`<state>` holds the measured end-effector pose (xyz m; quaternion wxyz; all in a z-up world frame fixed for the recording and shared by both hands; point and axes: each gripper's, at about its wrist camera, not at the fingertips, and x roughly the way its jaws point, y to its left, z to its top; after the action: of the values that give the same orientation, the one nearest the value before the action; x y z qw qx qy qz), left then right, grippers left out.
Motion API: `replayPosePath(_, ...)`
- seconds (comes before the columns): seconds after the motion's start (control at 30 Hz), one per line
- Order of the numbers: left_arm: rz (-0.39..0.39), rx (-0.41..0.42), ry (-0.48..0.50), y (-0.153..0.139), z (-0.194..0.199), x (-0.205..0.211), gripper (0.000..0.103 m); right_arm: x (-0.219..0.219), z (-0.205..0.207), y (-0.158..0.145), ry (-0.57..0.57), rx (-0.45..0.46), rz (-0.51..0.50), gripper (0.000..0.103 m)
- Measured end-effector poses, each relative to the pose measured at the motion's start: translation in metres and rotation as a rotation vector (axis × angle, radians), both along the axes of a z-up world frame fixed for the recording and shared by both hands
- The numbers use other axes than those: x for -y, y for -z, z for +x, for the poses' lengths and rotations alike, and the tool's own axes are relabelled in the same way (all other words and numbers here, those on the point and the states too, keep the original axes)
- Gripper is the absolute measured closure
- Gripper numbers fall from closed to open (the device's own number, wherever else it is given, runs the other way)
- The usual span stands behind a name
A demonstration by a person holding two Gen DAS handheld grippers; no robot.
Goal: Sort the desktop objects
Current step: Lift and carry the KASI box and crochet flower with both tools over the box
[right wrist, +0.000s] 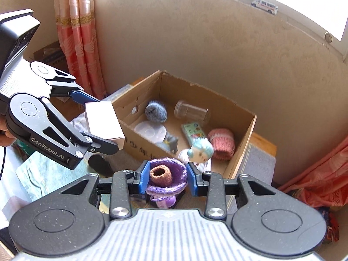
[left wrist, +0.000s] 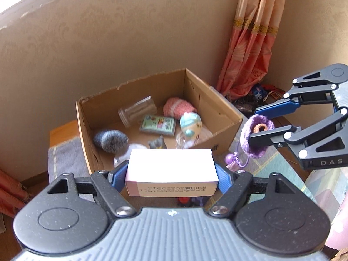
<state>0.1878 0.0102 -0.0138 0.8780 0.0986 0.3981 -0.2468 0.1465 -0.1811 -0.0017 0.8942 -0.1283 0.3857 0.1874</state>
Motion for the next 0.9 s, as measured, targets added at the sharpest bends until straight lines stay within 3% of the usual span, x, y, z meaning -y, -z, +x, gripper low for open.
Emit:
replayPosePath(0.37,0.056,0.029,0.011,-0.007,0.033,0.007,0.024,-0.007,0.032,-0.031,-0.022,0.046,-0.021,0.062)
replayPosePath(0.53,0.063,0.026,-0.009,-0.008,0.049,0.004,0.024,-0.008,0.049,-0.042,-0.018,0.067,-0.012,0.067)
replayPosePath(0.9,0.067,0.013,-0.049,0.000,0.080,0.005,0.024,-0.008,0.078,-0.030,0.007,0.027,0.002,0.067)
